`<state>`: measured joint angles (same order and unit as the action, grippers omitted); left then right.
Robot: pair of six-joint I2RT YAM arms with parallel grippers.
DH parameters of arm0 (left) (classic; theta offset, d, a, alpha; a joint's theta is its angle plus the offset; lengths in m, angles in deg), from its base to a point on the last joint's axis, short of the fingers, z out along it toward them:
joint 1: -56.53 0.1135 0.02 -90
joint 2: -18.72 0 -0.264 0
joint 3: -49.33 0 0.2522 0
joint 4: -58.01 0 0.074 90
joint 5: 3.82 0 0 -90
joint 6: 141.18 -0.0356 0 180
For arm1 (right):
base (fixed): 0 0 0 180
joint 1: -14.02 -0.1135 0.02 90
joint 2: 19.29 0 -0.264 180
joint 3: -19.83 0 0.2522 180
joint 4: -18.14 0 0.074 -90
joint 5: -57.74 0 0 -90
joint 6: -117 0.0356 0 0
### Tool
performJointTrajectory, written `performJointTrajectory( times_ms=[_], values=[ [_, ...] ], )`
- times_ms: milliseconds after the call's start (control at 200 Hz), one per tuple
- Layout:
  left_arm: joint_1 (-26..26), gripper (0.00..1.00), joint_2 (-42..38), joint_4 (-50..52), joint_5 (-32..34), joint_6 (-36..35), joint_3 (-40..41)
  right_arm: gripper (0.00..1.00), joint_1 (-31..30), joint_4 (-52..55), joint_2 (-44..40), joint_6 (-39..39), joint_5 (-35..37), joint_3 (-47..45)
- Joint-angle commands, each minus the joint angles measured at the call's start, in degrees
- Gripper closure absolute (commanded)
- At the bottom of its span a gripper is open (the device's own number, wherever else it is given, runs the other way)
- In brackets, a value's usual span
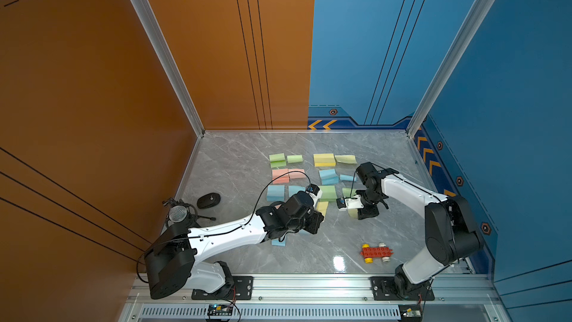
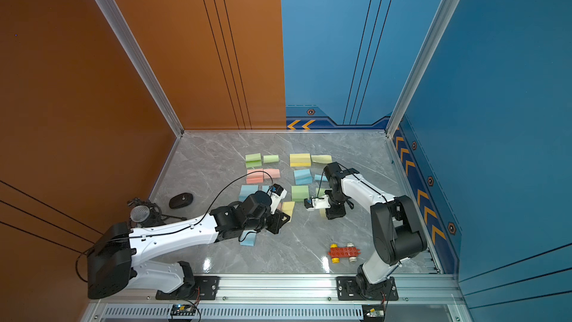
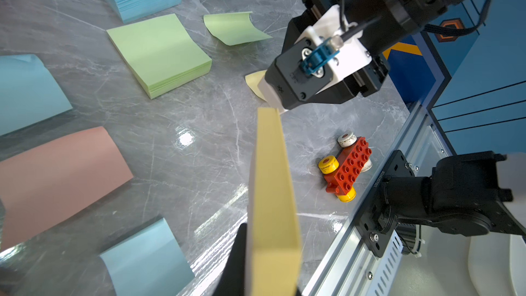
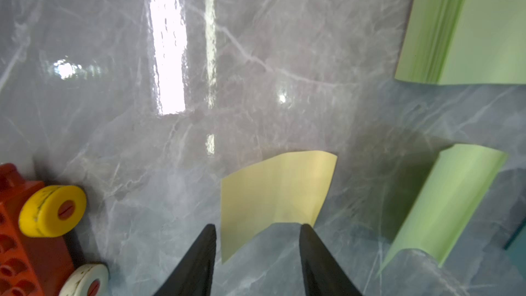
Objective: Tear off pages from different memo pads
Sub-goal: Place the paper at the center of the board, then place the memo pad at the center of the board.
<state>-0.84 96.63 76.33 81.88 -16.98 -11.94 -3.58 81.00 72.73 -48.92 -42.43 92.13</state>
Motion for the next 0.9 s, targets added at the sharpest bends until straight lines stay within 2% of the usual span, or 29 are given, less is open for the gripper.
performJointTrajectory(
  times_ms=[0, 95, 190, 250, 270, 280, 295, 370, 425, 500, 540, 621, 756, 896],
  values=[
    [-0.3, 1.0, 0.7, 0.4, 0.9, 1.2, -1.2, 0.48, -0.7, 4.2, -5.8, -4.4, 1.0, -1.9],
    [-0.2, 1.0, 3.1, 0.4, 0.3, 1.9, -2.4, 0.43, -1.2, 4.2, -11.7, -4.1, 1.6, -3.5],
    [-0.4, 1.0, 7.4, -0.1, -1.7, 2.4, -4.7, 0.34, -1.5, 1.3, -19.7, -2.2, 1.6, -5.7],
    [-0.5, 1.0, 10.0, -0.2, -2.5, 2.6, -6.2, 0.19, -1.7, -4.4, -25.6, 5.9, 0.9, -6.8],
    [-0.6, 1.0, 10.9, -0.2, -2.7, 2.7, -6.7, 0.12, -1.7, -6.7, -27.5, 10.1, 0.9, -6.9],
    [-0.6, 1.0, 11.3, -0.3, -2.8, 2.8, -7.0, 0.04, -1.7, -7.7, -28.3, 12.2, 1.0, -7.0],
    [-0.6, 1.0, 11.9, -0.3, -2.8, 2.9, -7.3, 0.01, -1.6, -9.6, -29.5, 15.2, 1.2, -7.0],
    [-0.7, 1.0, 14.8, -0.4, -3.4, 3.3, -8.9, 0.0, -2.0, -19.8, -35.4, 32.1, 5.5, -7.2],
    [-0.8, 1.0, 16.7, -0.5, -4.1, 3.9, -10.1, 0.0, -2.2, -25.3, -38.1, 45.1, 11.9, -6.3],
    [-0.9, 1.0, 19.5, -0.9, -5.8, 5.0, -11.1, 0.0, -1.9, -25.0, -39.5, 63.6, 25.1, -2.5],
    [-1.0, 1.0, 21.1, -1.0, -7.0, 5.7, -13.8, 0.0, -0.8, -22.6, -39.6, 70.3, 30.3, -1.0],
    [-1.3, 1.0, 23.7, -1.1, -8.5, 7.2, -15.8, 0.0, 1.3, -19.8, -40.5, 79.4, 33.9, -0.8],
    [-1.6, 1.0, 26.4, -1.0, -8.7, 10.0, -16.9, 0.0, 2.8, -18.9, -45.2, 91.0, 31.6, -3.4],
    [-1.5, 1.0, 28.3, -1.0, -7.2, 11.6, -16.4, 0.0, 2.8, -17.7, -49.1, 98.0, 28.5, -6.0]
  ],
)
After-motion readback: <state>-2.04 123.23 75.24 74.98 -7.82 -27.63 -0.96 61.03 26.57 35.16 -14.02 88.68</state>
